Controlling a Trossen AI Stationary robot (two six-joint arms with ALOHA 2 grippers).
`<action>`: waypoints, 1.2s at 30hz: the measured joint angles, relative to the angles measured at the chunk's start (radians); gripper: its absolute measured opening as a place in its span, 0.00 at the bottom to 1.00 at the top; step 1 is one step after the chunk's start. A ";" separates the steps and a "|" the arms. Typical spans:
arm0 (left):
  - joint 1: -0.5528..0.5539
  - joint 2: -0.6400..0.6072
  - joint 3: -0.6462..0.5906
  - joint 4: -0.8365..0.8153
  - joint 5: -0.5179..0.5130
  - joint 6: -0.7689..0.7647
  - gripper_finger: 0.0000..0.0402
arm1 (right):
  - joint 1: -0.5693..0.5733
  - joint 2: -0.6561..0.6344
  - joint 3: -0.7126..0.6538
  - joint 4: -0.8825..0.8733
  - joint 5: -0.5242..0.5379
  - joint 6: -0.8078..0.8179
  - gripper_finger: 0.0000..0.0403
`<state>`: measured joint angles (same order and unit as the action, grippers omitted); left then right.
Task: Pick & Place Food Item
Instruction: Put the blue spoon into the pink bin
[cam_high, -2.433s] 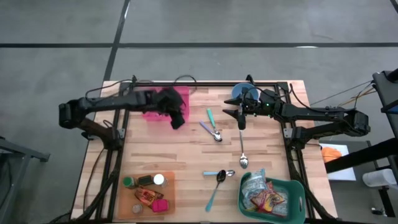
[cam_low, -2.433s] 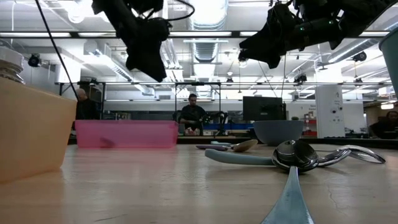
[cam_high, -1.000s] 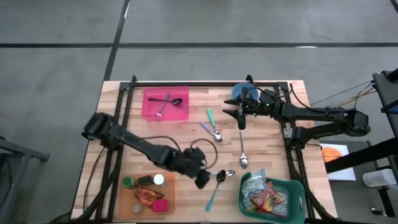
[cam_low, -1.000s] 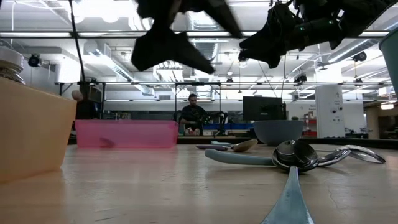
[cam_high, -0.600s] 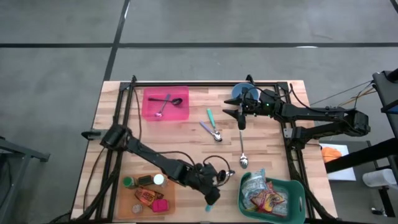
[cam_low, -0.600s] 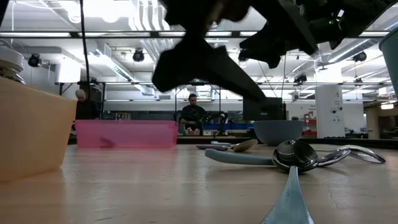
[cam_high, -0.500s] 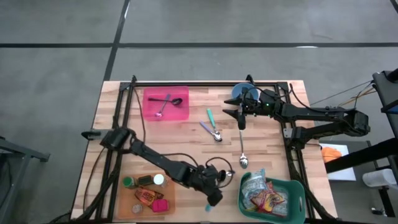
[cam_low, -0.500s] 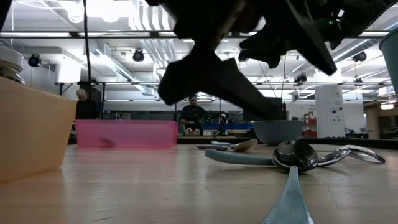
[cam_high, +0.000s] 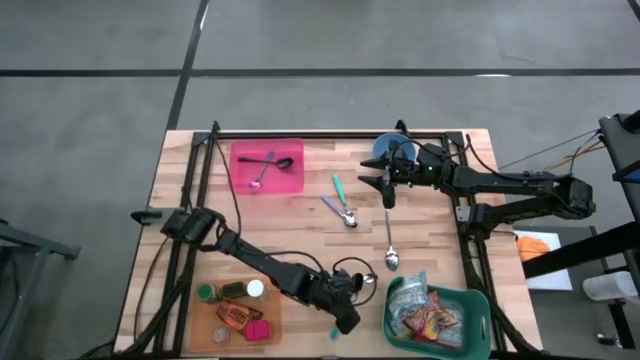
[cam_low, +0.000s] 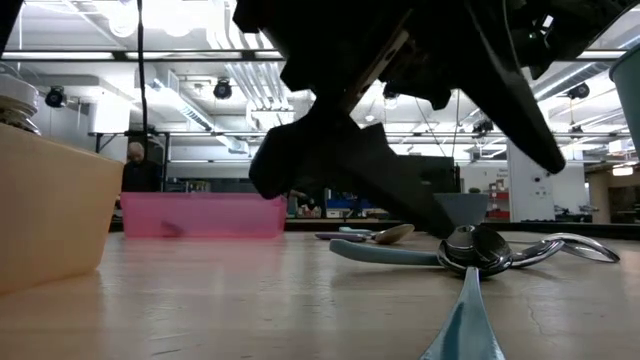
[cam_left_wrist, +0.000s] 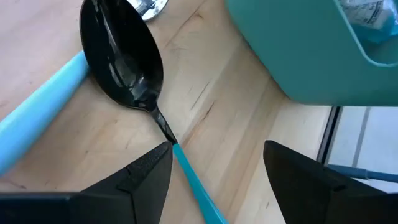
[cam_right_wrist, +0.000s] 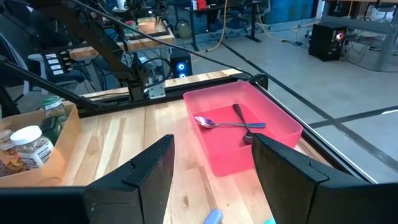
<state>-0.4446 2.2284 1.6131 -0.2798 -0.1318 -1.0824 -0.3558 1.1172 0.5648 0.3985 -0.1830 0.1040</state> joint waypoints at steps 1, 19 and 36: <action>0.000 0.001 0.000 -0.001 -0.003 0.001 0.63 | 0.000 0.000 0.000 0.000 0.000 0.000 0.52; 0.005 0.049 0.000 0.004 -0.003 -0.026 0.63 | 0.000 0.000 0.000 0.000 0.000 0.000 0.52; 0.006 0.055 -0.002 0.074 0.015 -0.017 0.63 | 0.000 0.000 0.000 0.000 0.000 0.000 0.52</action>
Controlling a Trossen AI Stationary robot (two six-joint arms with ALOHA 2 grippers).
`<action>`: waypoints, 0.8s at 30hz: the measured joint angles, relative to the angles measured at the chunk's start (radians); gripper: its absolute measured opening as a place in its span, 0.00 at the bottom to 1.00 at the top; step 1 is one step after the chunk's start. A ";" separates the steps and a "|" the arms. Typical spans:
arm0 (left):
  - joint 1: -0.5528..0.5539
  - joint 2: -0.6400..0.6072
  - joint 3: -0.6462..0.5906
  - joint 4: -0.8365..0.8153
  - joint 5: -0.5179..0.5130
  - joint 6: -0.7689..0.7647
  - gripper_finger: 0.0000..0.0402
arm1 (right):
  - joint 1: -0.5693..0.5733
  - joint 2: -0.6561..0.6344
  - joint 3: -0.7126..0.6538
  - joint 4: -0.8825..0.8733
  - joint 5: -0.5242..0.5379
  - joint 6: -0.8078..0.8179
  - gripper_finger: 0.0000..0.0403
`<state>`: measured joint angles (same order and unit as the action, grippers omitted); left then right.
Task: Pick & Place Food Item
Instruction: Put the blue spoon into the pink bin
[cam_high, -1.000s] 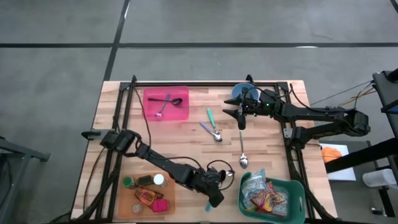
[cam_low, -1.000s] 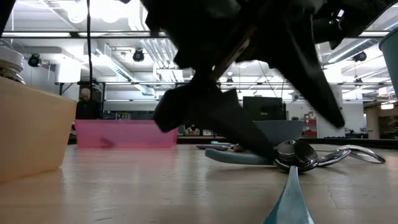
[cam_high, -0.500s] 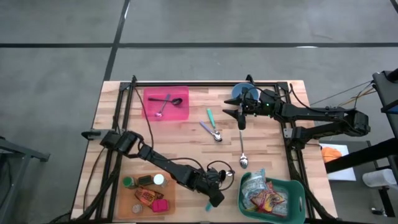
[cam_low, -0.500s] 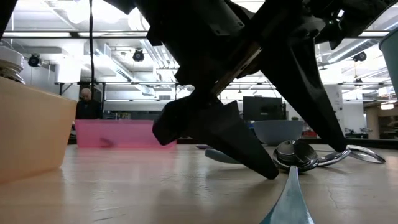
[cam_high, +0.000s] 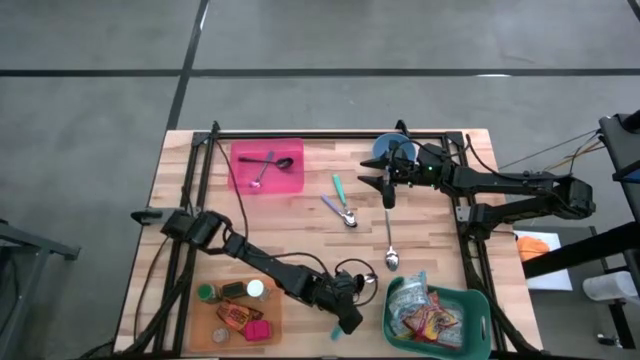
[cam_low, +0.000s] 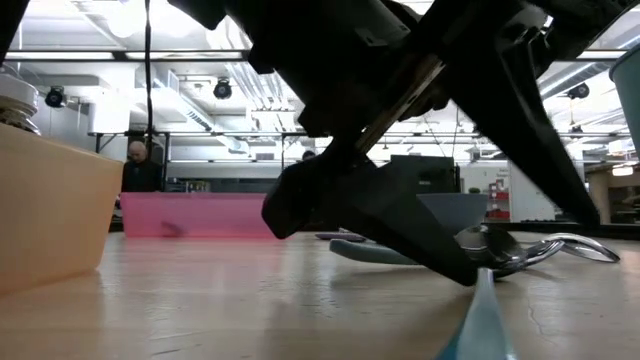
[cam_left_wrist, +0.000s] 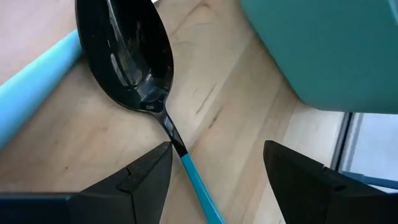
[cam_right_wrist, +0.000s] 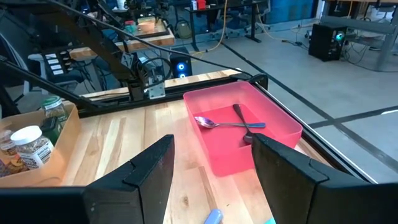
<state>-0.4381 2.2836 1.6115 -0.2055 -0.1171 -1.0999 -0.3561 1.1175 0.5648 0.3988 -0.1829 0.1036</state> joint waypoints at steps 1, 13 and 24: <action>0.000 0.006 0.000 0.010 0.005 0.003 0.63 | 0.000 0.000 0.000 0.000 0.000 0.000 0.52; 0.006 0.028 0.002 0.031 0.057 0.025 0.63 | 0.000 0.001 0.000 0.000 0.000 0.000 0.52; 0.009 0.028 0.001 0.018 0.058 0.053 0.46 | 0.000 0.001 0.000 0.001 0.000 0.000 0.52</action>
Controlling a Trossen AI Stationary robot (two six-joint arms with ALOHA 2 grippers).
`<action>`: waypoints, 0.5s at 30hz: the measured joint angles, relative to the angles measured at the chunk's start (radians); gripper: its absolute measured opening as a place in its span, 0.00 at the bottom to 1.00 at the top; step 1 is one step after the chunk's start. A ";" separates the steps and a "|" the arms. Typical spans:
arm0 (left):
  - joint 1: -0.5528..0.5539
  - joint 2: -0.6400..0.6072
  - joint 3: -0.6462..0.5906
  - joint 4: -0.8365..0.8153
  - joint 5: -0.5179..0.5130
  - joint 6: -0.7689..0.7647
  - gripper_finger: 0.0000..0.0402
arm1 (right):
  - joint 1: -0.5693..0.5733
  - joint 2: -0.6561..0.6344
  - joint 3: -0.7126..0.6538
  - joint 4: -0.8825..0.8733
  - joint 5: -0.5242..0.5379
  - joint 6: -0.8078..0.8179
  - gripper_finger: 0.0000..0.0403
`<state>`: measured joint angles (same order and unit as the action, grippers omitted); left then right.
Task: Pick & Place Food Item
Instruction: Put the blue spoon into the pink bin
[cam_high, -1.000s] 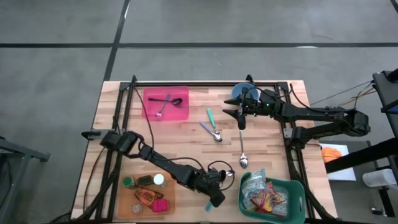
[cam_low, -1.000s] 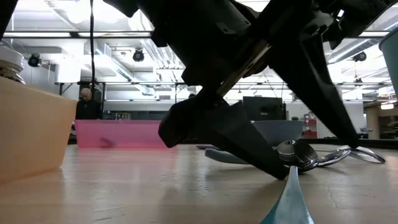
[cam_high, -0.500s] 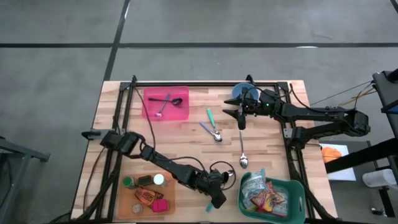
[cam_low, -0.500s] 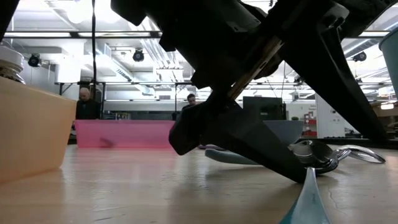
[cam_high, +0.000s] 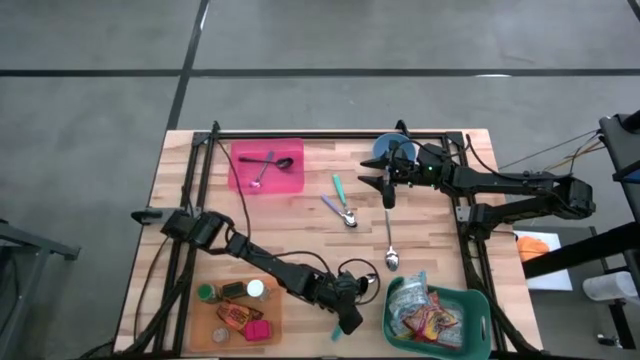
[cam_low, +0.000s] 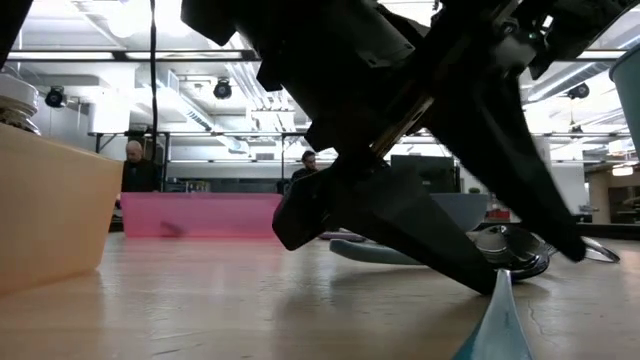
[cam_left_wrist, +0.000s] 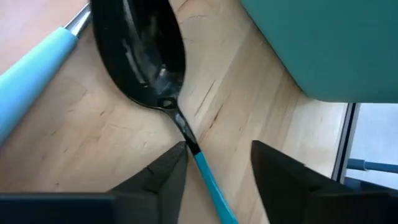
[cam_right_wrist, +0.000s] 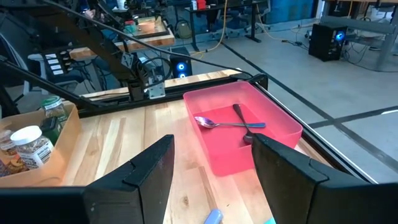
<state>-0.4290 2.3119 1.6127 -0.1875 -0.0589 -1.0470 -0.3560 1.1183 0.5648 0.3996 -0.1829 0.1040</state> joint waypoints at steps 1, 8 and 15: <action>0.000 0.000 0.000 -0.001 0.000 0.000 0.42 | 0.000 0.000 0.000 0.000 0.000 0.000 0.52; 0.000 0.002 -0.001 -0.003 0.000 0.000 0.25 | 0.000 0.000 0.000 0.000 0.000 0.000 0.52; 0.000 0.002 -0.001 -0.008 0.000 0.000 0.14 | 0.000 0.000 0.000 0.000 0.000 0.000 0.52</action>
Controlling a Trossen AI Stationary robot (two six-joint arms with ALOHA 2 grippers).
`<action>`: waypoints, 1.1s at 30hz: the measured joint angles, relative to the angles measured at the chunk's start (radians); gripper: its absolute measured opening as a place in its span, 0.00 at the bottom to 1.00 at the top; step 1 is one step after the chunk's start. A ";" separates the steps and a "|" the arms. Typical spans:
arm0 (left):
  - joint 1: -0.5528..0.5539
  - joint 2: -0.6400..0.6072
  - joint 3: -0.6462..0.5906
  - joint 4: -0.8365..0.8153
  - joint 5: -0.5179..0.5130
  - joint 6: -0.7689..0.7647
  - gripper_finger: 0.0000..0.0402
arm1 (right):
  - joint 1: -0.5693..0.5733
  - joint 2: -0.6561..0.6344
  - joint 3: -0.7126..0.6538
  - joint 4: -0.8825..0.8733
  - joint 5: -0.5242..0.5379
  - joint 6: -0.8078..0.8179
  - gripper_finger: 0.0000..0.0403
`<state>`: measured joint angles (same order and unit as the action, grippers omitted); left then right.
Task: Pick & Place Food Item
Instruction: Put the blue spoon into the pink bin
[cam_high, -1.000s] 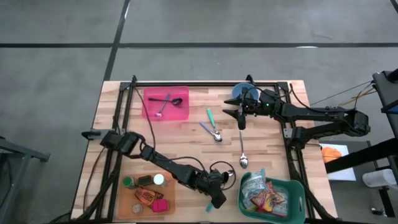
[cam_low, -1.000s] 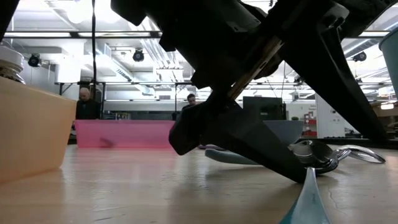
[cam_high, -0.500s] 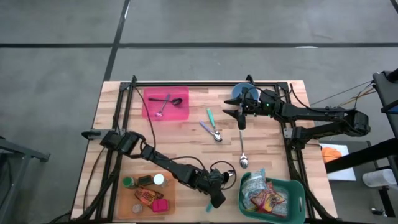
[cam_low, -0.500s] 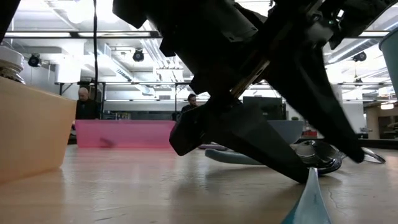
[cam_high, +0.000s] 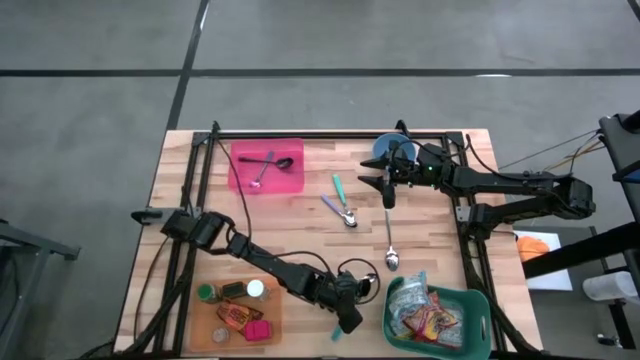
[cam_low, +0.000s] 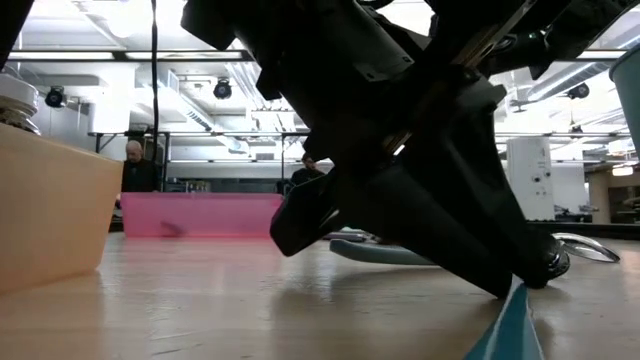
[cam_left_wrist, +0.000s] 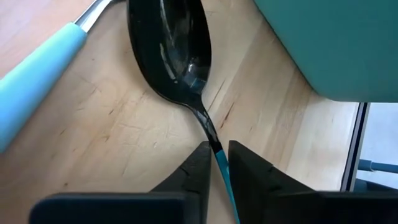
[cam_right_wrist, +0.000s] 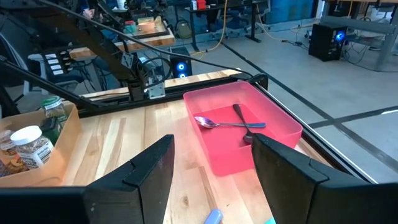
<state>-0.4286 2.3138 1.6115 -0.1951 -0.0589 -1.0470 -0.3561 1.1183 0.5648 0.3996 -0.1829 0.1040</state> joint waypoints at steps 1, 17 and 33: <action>0.000 0.000 0.000 0.000 0.000 0.000 0.13 | 0.000 0.000 0.000 0.000 0.000 0.000 0.52; -0.001 -0.002 0.000 -0.015 0.008 -0.001 0.01 | 0.000 0.000 0.000 0.000 0.000 0.000 0.52; 0.002 -0.082 -0.002 -0.085 -0.084 0.003 0.01 | 0.000 -0.001 0.000 0.000 0.000 0.000 0.52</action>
<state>-0.4263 2.2317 1.6096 -0.2800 -0.1433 -1.0443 -0.3561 1.1175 0.5648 0.3998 -0.1829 0.1040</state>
